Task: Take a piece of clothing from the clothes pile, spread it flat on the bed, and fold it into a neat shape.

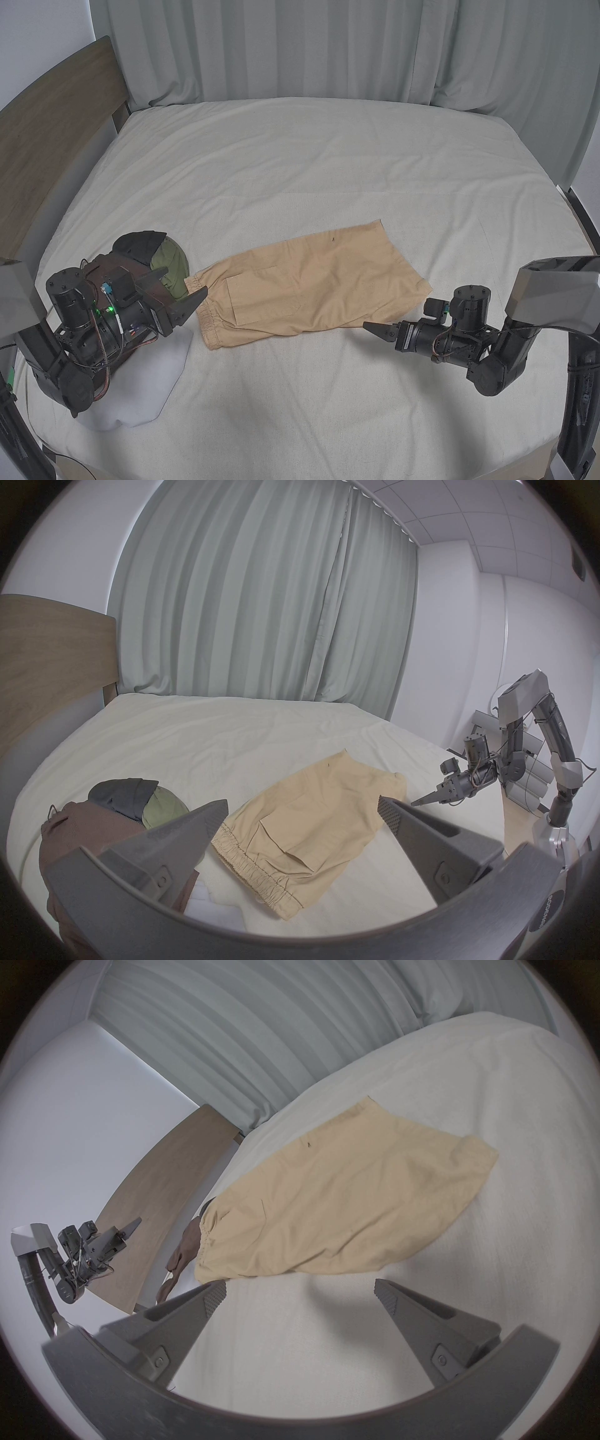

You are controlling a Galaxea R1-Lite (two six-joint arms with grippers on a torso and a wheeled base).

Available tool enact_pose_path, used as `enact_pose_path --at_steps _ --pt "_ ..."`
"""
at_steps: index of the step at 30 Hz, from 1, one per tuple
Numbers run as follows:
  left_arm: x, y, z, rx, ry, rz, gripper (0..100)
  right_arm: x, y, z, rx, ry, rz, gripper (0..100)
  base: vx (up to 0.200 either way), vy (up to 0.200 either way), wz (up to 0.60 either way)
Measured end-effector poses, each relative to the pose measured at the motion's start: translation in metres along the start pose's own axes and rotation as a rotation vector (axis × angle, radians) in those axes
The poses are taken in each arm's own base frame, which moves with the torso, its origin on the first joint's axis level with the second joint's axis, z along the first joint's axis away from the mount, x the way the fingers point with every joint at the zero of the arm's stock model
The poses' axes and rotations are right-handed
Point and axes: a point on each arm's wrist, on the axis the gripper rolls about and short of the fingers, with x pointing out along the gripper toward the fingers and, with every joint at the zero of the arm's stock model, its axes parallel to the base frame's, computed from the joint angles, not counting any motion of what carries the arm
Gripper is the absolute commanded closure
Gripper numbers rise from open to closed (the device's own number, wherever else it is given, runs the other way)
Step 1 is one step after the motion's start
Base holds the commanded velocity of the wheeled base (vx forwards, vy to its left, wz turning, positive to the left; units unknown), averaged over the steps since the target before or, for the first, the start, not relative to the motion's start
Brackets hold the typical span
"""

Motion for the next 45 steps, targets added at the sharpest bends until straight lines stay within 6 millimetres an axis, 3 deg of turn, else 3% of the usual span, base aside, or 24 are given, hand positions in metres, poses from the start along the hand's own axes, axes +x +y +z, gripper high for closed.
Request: enact_pose_path --at_steps 24,45 --pt "0.000 -0.001 -0.001 -0.002 0.003 -0.020 0 0.023 -0.025 -0.025 0.075 0.056 -0.036 0 0.000 0.000 0.00" --pt "0.001 -0.002 -0.002 -0.006 0.007 -0.022 0 0.043 -0.029 -0.018 0.119 -0.010 -0.053 0 0.000 0.000 0.00"
